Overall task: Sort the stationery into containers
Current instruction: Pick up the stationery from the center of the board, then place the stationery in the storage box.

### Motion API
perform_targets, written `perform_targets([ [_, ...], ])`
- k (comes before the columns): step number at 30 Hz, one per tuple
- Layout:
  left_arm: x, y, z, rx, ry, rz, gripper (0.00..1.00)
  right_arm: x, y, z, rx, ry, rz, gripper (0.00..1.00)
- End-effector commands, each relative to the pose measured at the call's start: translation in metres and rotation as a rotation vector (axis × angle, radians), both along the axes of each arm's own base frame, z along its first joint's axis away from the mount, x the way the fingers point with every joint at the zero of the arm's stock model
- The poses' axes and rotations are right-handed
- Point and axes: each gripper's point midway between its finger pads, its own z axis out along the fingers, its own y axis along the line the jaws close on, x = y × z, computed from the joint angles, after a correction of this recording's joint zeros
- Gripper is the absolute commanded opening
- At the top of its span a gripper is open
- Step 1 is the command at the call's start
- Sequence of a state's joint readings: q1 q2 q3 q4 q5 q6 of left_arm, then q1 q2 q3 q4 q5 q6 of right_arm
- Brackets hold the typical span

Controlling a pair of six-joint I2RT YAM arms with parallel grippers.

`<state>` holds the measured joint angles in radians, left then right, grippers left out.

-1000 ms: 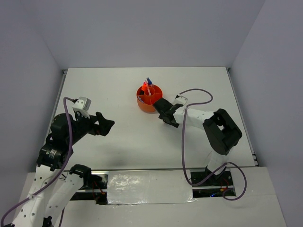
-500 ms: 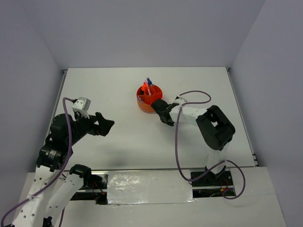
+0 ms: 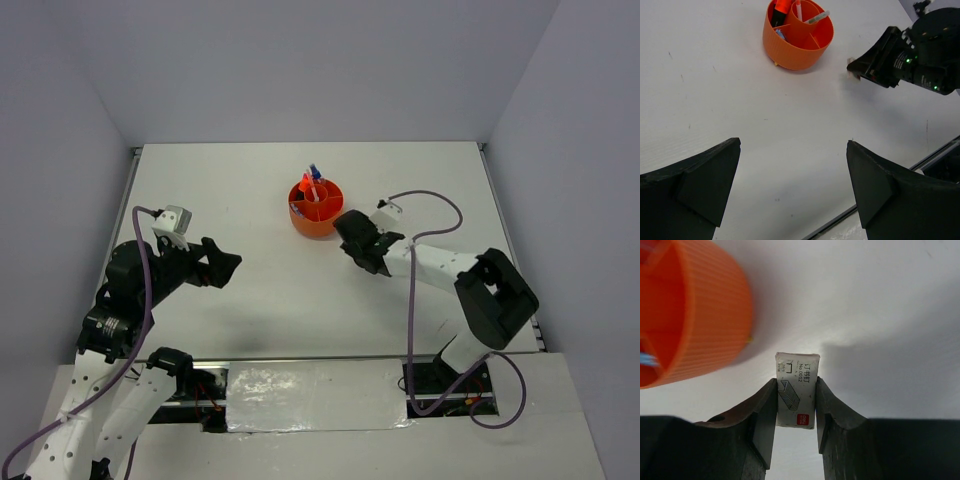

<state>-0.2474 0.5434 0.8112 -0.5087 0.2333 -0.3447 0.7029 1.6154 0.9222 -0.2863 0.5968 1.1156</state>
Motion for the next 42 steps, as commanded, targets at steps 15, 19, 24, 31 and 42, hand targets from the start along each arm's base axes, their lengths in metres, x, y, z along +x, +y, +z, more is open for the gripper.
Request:
perform_targets([
  [15, 0.003, -0.004, 0.005, -0.013, -0.03, -0.017, 0.99, 0.082, 0.054, 0.114, 0.176, -0.332, -0.005, 0.18],
  [19, 0.003, -0.006, 0.006, -0.014, -0.03, -0.028, 0.99, 0.088, 0.053, 0.11, 0.207, -0.335, -0.037, 0.2],
  [24, 0.003, -0.007, 0.004, -0.014, -0.026, -0.039, 0.99, 0.097, 0.056, 0.105, 0.226, -0.352, -0.033, 0.22],
  [31, 0.002, -0.008, 0.005, -0.014, -0.03, -0.042, 0.99, 0.106, 0.058, 0.106, 0.237, -0.367, -0.027, 0.23],
  [42, 0.003, -0.009, 0.004, -0.014, -0.023, -0.047, 0.99, 0.117, 0.064, 0.096, 0.239, -0.348, 0.015, 0.34],
])
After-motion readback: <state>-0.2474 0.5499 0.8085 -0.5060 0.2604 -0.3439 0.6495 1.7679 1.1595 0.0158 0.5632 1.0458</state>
